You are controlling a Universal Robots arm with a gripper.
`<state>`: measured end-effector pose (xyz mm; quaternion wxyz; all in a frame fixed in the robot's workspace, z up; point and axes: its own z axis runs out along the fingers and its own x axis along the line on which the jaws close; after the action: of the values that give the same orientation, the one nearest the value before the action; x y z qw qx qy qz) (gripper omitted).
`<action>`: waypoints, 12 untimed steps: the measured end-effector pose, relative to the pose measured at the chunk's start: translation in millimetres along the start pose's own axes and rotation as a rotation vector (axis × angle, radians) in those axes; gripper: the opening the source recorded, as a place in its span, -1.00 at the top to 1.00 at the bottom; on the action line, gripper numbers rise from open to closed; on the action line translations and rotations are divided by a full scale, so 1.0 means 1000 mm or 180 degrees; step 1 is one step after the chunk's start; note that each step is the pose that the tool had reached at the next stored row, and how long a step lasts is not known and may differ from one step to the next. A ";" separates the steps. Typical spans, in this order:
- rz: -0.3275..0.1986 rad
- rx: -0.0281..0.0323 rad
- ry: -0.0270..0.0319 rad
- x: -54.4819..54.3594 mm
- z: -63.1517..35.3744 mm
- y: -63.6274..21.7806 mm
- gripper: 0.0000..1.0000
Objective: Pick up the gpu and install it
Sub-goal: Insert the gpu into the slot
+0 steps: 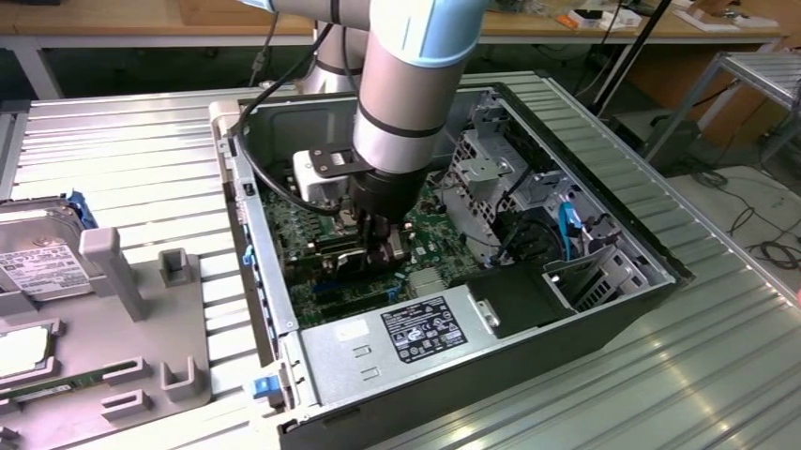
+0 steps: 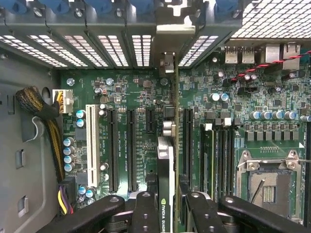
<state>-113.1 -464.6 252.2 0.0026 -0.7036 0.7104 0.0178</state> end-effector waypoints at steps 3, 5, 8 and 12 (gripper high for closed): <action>0.0001 0.0001 -0.0001 0.000 0.0002 0.0014 0.47; 0.0000 0.0003 -0.0002 0.000 0.0003 0.0030 0.47; 0.0000 0.0006 -0.0001 0.000 0.0003 0.0041 0.47; 0.0002 0.0011 0.0007 -0.002 0.0004 0.0074 0.47</action>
<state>-120.5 -462.6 252.1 0.0030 -0.7033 0.7107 0.0158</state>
